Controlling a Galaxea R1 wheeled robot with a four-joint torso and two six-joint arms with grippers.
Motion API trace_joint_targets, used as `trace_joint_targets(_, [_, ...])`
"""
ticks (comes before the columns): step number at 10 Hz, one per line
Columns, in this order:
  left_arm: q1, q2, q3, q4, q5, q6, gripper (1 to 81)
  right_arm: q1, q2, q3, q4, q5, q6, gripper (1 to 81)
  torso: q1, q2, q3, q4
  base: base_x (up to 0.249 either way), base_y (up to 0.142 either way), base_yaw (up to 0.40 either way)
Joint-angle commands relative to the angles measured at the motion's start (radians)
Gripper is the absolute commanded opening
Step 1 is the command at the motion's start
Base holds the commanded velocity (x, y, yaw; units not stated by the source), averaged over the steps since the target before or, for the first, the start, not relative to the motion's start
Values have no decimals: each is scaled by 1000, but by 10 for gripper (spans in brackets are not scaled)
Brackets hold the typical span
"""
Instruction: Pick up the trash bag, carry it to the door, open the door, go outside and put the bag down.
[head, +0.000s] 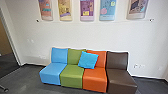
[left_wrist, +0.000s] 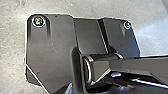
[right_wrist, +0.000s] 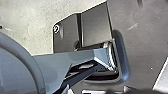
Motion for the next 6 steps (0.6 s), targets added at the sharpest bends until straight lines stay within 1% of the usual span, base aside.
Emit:
trace_joint_targets(1, [-46,-2,8,10,55,4,811,32,-4,13,-18,-56,-10,811,1,0,0,0,134,0,0])
trace_joint_targets(6, [-46,-6,6,10,55,4,811,37,-56,-39,-3,-55,-4,811,1,0,0,0,134,0,0])
